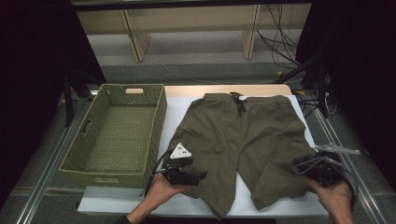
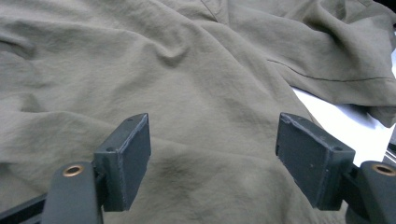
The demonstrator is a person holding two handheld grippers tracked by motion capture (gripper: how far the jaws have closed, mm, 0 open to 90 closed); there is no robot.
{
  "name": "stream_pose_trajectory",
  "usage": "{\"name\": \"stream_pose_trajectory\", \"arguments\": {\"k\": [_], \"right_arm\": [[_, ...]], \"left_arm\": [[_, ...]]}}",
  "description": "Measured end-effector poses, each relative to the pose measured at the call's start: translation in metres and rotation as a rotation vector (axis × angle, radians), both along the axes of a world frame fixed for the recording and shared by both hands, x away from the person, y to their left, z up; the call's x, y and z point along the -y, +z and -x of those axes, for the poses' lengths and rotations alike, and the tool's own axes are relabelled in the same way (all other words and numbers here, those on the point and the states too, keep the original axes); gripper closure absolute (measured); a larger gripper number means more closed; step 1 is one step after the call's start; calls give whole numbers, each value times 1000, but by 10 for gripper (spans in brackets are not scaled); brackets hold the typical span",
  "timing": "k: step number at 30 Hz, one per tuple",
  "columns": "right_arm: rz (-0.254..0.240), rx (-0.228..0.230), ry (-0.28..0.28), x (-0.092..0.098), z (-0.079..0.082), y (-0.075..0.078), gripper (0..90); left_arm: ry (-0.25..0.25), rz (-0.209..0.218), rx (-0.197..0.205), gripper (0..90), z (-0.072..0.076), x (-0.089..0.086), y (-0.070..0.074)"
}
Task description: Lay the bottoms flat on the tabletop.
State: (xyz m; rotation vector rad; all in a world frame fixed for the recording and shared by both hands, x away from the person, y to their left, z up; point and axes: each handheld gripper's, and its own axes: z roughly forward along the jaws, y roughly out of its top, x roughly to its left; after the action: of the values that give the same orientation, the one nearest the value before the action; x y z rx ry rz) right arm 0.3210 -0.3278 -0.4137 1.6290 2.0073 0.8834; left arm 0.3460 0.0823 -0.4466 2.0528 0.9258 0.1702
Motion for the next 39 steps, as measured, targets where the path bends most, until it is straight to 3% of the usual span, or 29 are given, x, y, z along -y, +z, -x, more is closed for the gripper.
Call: {"name": "stream_pose_trajectory", "arguments": {"k": [3, 6, 11, 14, 17, 18, 19, 20, 21, 22, 24, 26, 27, 29, 33, 36, 39], "right_arm": [[-31, -24, 125, -39, -7, 0, 533], [-29, -60, 255, -78, -12, -4, 573], [115, -151, 325, -128, -27, -22, 609], [180, -220, 345, -144, -38, -34, 597], [219, -267, 346, -155, -47, -44, 603], [254, -277, 348, -157, -50, -48, 629], [262, -276, 350, -159, -51, -50, 672], [260, -269, 355, -160, -52, -49, 809], [278, -254, 355, -162, -52, -48, 887], [291, -237, 357, -164, -53, -46, 896], [262, -205, 343, -167, -58, -41, 899], [235, -135, 347, -170, -63, -32, 900], [221, -95, 349, -171, -65, -27, 899], [184, -56, 337, -171, -67, -19, 895], [108, -75, 335, -164, -69, -20, 824], [117, -107, 318, -160, -69, -24, 693], [97, -73, 285, -150, -65, -15, 624]], "left_arm": [[4, -6, 10, 260, 1, -1, 0], [6, -6, 15, 260, 1, -2, 2], [5, -22, 10, 258, 2, -3, 1], [9, -26, 10, 258, 2, -4, 1], [15, -21, 10, 257, 2, -5, 2], [16, -23, 11, 257, 2, -5, 2], [15, -27, 12, 257, 2, -6, 2], [17, -26, 13, 257, 2, -6, 2], [19, -22, 13, 257, 2, -6, 3], [19, -19, 15, 257, 2, -6, 3], [19, -22, 16, 258, 2, -6, 3], [20, -24, 13, 258, 2, -6, 3], [21, -23, 12, 258, 2, -5, 3], [17, -28, 11, 258, 2, -6, 2], [16, -37, 4, 258, 2, -6, 1], [14, -52, 7, 258, 4, -5, 0], [9, -52, 4, 258, 5, -5, 0]]}}
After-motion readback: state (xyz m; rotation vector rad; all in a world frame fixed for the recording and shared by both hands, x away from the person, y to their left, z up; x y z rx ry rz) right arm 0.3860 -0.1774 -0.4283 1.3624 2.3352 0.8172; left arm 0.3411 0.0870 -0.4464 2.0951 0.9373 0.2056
